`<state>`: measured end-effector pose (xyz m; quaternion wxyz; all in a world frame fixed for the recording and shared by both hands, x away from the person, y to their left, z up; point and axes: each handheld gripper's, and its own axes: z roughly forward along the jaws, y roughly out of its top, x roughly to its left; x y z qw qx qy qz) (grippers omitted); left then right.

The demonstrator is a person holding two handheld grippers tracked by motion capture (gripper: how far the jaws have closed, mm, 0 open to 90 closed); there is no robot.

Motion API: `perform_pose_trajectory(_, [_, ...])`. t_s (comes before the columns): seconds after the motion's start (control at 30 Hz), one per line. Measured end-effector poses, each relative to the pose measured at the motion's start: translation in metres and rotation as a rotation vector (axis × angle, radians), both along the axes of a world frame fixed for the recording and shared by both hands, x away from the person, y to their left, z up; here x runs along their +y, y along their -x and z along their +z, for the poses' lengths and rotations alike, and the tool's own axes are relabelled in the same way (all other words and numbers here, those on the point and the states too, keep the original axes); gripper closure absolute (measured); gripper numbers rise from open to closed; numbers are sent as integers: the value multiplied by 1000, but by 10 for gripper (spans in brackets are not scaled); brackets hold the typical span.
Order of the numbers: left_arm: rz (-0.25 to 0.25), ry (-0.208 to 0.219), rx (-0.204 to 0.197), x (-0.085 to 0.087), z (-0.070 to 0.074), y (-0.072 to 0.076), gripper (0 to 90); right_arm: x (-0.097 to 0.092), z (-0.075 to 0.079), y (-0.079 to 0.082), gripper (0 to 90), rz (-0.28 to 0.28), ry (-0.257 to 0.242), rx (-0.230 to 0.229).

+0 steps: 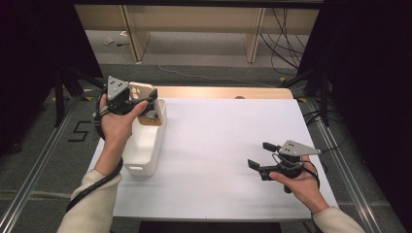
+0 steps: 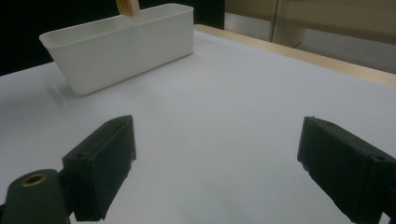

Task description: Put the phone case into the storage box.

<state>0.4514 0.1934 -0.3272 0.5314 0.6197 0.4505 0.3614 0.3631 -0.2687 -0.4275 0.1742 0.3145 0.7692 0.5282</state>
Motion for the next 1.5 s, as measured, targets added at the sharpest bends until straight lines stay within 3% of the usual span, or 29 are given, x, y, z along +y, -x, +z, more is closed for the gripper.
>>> perform_pose_trajectory(1.5, [24,-28,23,11,-12,-8,106,0,-1,0,130,6,1,4])
